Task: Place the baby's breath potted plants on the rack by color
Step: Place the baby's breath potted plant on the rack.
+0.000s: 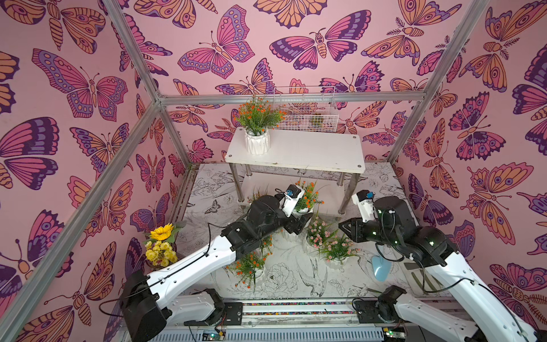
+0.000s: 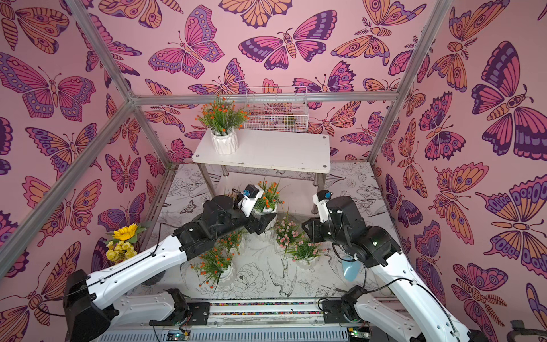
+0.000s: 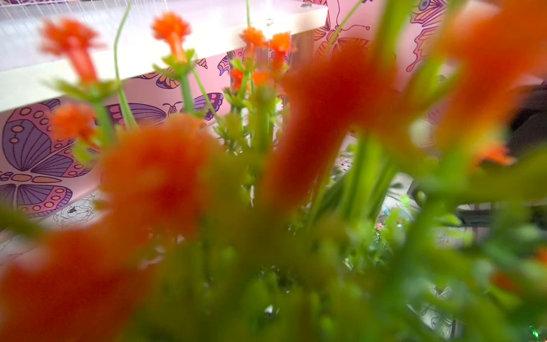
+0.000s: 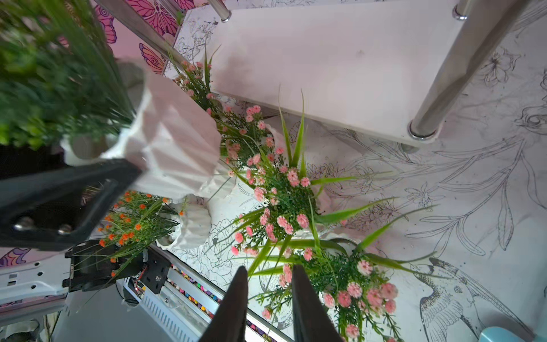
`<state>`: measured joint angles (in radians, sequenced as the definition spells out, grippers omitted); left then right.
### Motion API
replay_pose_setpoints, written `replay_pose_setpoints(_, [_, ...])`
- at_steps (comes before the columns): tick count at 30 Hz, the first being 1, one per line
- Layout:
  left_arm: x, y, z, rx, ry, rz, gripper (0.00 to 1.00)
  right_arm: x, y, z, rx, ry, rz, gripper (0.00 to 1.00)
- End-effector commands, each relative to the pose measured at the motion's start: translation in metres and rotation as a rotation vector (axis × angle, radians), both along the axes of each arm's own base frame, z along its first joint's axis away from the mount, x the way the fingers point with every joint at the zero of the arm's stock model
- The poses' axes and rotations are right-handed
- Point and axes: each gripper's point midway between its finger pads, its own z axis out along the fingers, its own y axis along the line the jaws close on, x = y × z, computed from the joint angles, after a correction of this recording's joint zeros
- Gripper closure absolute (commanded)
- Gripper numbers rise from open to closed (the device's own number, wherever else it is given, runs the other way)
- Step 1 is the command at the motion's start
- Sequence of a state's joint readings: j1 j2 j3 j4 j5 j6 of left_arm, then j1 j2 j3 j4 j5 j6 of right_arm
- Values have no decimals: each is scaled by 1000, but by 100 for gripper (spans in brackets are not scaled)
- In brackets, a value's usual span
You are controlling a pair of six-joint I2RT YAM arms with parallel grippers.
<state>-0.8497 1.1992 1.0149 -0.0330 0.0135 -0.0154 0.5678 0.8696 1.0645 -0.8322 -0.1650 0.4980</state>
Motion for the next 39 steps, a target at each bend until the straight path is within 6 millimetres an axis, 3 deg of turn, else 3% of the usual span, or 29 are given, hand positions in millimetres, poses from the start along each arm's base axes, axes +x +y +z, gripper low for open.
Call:
replay_pose_setpoints(1, [5,9,53,-97,-81,40,33,1,-6,-6,7,-1,-41,72])
replay_pose_setpoints(11, [17,11,92,-119,-92,55,32,-6,-11,-28,12,25,-59,72])
replay_pose_setpoints(18, [26,15,131,-152,-103,62,32,-8,-11,-43,31,41,-69,72])
replay_pose_setpoints(19, [35,9,122,-133,-82,66,32,-9,-10,-45,34,46,-68,72])
replay_pose_setpoints(39, [69,8,174,-210,-115,96,32,-15,-11,-64,61,67,-77,72])
